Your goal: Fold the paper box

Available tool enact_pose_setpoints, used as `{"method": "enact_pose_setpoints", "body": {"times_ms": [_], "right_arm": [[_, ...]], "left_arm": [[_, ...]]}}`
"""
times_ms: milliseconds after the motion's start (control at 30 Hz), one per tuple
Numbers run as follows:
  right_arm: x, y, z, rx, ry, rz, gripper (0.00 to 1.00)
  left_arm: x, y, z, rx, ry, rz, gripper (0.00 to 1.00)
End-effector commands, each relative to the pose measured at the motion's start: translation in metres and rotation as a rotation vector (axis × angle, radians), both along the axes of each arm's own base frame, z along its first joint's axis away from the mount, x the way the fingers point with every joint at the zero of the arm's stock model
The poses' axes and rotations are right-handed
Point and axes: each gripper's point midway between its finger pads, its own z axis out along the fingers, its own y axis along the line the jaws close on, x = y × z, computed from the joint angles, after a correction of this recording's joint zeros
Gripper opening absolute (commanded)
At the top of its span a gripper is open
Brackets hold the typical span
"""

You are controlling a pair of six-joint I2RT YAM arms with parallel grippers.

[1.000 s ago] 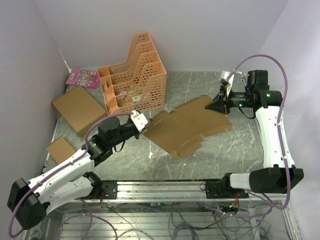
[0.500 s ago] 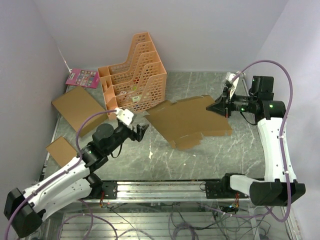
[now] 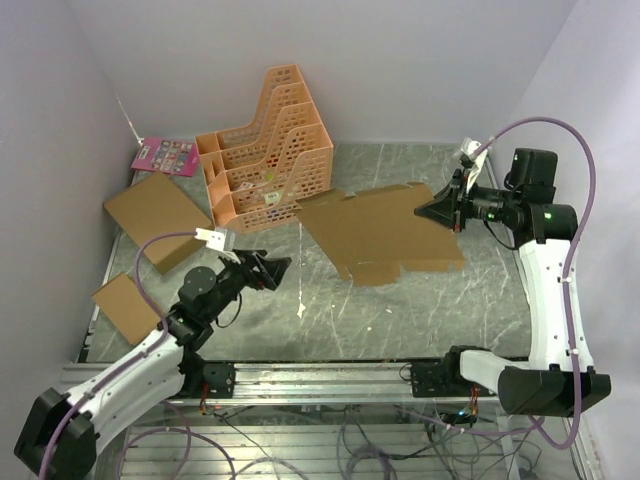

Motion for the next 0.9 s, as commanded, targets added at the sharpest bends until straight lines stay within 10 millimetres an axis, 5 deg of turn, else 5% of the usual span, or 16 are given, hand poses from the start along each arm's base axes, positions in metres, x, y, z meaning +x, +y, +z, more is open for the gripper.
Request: {"method": "enact_pose_setpoints", "body": {"times_ms": [0,500,867], "right_arm": [[-0.002,0.003,0.026,0.032,-0.041,0.016,0.0],[-0.009,0.011,0.064,0.104,-0.049,0.055,0.0],[-0.014,0.014,0.08,0.132,-0.061,0.075,0.0]], "left_arm": [[0.012,-0.011,0.028,-0.132,-0.055,-0.084,0.94],[0.051,-0.045,0.036,-0.072,-0.241,-0.245,0.87],[0.06,-0.041,0.048,-0.028,-0.326,-0.21,0.88]]}}
